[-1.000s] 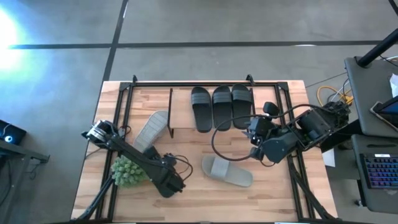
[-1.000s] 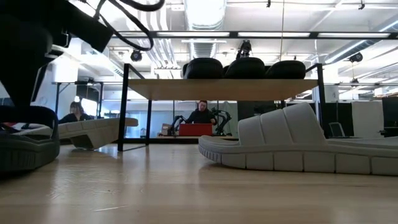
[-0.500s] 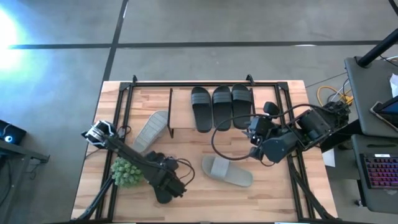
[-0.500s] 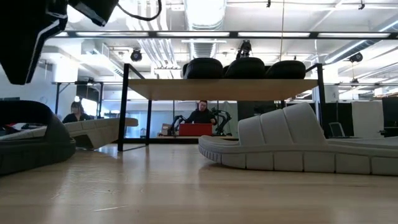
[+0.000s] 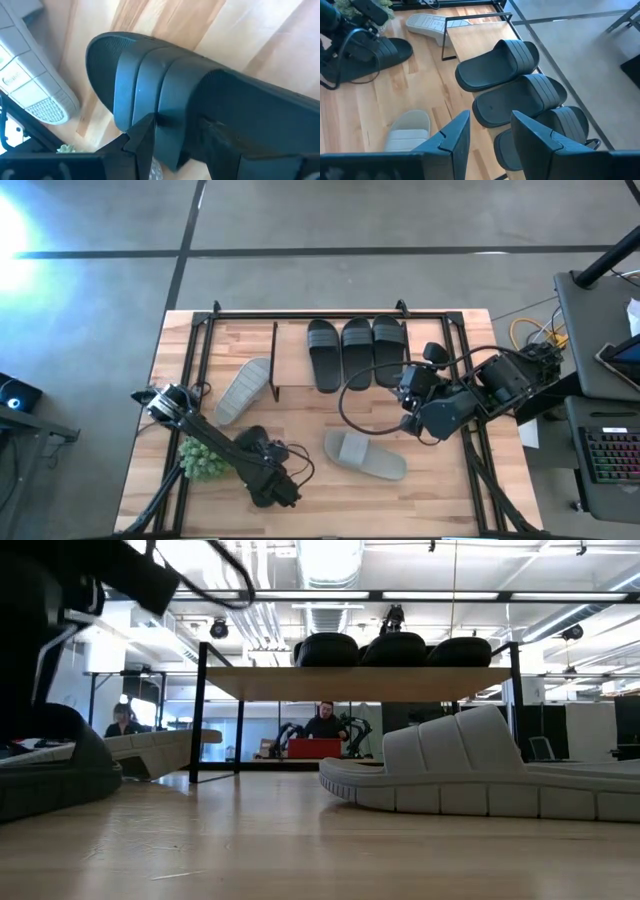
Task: Pick and place slides into the shelf
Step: Put the black slipper on the shelf
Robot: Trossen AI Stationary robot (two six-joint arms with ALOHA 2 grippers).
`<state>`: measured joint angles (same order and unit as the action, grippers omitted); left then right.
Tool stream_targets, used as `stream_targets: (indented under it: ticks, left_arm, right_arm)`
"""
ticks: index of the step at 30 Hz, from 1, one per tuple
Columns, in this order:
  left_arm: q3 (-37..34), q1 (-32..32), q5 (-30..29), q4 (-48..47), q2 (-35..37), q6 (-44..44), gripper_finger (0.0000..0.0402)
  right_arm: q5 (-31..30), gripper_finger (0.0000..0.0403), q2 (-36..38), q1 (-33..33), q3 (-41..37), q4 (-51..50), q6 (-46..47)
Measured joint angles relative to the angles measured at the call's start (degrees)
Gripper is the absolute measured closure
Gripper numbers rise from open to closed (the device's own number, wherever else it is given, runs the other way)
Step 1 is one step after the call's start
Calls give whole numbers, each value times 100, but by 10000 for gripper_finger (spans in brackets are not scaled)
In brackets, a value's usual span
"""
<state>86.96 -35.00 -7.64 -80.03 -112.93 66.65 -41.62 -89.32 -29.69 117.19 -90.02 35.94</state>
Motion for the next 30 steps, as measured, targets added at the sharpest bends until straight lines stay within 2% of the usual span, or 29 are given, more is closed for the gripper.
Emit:
stream_targets:
  ticks: [3, 8, 16, 19, 24, 30]
  left_arm:
    - [-2, -13, -161, -56, -188, -92, 269]
    - [-11, -7, -791, -457, -490, -107, 269]
    - [-22, -7, -1132, -1001, -703, -107, 273]
    - [-31, 10, -1240, -999, -669, -135, 299]
    - [-33, 17, -1445, -994, -534, -278, 386]
    - [-6, 64, -1693, -971, -112, -320, 399]
  right_arm:
    - [2, 268, 0, 0, 0, 0, 0]
    - [4, 268, 0, 0, 0, 0, 0]
    - [4, 268, 0, -2, 0, 0, 2]
    - [4, 268, 0, 0, 0, 0, 0]
    - [4, 268, 0, 65, 0, 0, -2]
    - [4, 268, 0, 225, -11, 2, -45]
